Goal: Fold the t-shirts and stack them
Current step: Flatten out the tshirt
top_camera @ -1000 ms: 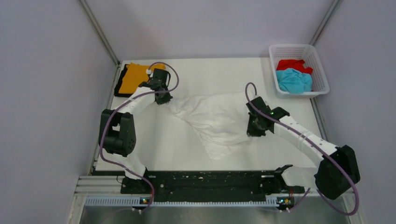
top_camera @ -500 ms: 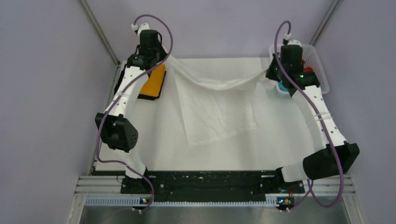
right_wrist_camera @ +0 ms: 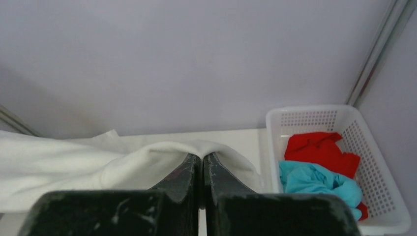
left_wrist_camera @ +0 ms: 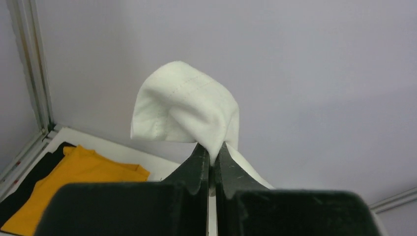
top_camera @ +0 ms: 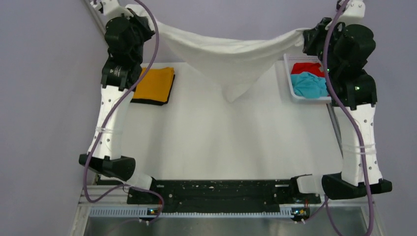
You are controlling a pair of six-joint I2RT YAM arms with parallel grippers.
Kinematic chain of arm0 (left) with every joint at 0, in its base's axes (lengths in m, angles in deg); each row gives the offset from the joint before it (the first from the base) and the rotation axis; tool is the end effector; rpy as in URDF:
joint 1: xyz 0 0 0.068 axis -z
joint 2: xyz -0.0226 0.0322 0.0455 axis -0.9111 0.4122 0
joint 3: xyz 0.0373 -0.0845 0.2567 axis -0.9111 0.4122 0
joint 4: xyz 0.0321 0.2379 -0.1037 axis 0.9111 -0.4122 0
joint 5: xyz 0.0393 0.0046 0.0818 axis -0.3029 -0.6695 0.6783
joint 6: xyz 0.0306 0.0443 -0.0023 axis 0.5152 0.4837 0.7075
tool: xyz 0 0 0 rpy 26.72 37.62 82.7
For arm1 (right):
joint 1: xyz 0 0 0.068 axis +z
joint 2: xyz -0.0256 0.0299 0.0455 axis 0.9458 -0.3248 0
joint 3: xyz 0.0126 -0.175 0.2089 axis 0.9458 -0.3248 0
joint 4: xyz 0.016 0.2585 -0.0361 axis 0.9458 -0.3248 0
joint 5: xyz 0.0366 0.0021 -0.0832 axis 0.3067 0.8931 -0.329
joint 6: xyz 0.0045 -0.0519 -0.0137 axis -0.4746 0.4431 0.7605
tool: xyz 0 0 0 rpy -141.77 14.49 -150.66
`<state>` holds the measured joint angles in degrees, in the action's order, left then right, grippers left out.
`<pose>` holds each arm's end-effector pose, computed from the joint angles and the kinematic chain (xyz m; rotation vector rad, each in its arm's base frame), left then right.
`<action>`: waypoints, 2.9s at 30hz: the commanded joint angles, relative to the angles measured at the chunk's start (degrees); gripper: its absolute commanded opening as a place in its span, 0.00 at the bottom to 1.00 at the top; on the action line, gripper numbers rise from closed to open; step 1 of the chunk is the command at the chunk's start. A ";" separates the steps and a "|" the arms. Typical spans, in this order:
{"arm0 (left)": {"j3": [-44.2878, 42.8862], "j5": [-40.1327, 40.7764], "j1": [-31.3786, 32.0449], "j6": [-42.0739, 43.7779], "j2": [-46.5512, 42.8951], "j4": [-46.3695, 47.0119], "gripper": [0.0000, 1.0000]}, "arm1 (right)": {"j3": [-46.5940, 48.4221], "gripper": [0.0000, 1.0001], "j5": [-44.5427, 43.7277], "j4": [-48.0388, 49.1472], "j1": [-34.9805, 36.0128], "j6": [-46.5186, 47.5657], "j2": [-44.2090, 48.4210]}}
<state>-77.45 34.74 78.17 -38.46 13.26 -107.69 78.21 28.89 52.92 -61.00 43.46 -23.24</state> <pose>0.3146 -0.0580 0.5465 -0.4217 1.4542 -0.2681 0.2334 0.0367 0.5504 0.0961 1.5932 0.1639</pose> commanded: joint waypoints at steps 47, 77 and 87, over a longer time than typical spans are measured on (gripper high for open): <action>-0.62 1.03 -1.79 4.95 2.10 4.80 0.00 | 8.66 0.00 -8.62 1.74 -3.99 14.90 -8.27; 31.15 -11.13 -2.54 -8.50 10.34 -34.01 0.99 | -36.97 0.80 -5.12 -25.58 -3.89 -8.44 -3.95; 35.08 -18.80 3.04 -8.95 7.73 -25.99 0.99 | -36.08 0.95 8.96 -3.21 3.26 -2.54 -10.29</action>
<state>-43.77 19.26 78.37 -46.83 24.56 -137.63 38.45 32.06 37.07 -62.03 37.95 -28.62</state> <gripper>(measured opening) 0.987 0.946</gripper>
